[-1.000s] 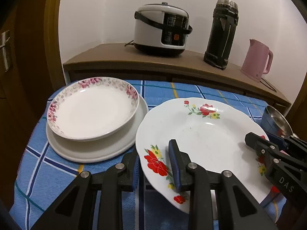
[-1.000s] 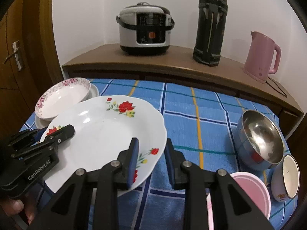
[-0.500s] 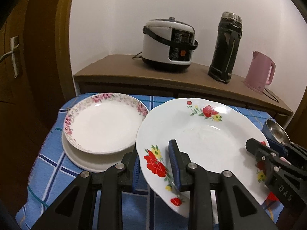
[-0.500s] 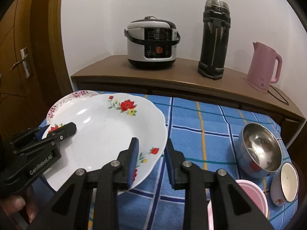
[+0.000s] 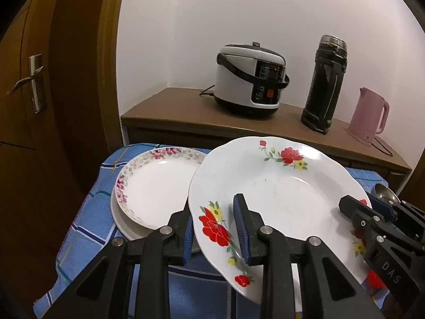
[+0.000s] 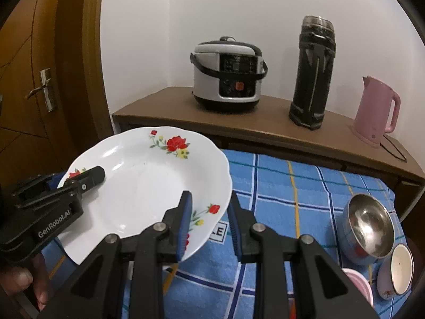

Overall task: Organize plates and bowls
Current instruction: 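Lift the red-flower plate with the left gripper toward the plate stack, then lower the red-flower plate onto the pink-floral plate with the left gripper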

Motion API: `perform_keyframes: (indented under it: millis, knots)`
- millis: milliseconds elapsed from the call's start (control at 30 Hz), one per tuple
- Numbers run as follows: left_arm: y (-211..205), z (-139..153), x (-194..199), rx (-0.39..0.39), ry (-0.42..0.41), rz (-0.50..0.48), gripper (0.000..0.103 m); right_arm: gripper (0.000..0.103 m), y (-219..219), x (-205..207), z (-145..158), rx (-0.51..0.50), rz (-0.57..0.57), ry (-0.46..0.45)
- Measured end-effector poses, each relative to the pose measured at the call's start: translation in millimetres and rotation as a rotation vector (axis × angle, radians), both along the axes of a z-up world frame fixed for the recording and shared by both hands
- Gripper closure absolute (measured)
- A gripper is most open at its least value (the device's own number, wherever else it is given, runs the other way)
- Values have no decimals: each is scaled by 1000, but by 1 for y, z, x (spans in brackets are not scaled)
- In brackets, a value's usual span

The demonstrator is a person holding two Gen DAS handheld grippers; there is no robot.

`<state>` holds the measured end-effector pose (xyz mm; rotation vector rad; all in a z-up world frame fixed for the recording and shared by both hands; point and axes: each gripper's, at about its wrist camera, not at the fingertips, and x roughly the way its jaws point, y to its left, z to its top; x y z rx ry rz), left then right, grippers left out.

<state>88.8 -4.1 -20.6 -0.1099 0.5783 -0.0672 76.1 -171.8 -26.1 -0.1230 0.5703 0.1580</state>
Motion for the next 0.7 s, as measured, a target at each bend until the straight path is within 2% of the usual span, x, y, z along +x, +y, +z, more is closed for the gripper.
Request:
perform_keyframes:
  millis: [700]
  knots:
    - [31,17,10,7,-51,62,73,76,36,23,19,-24,45,-49]
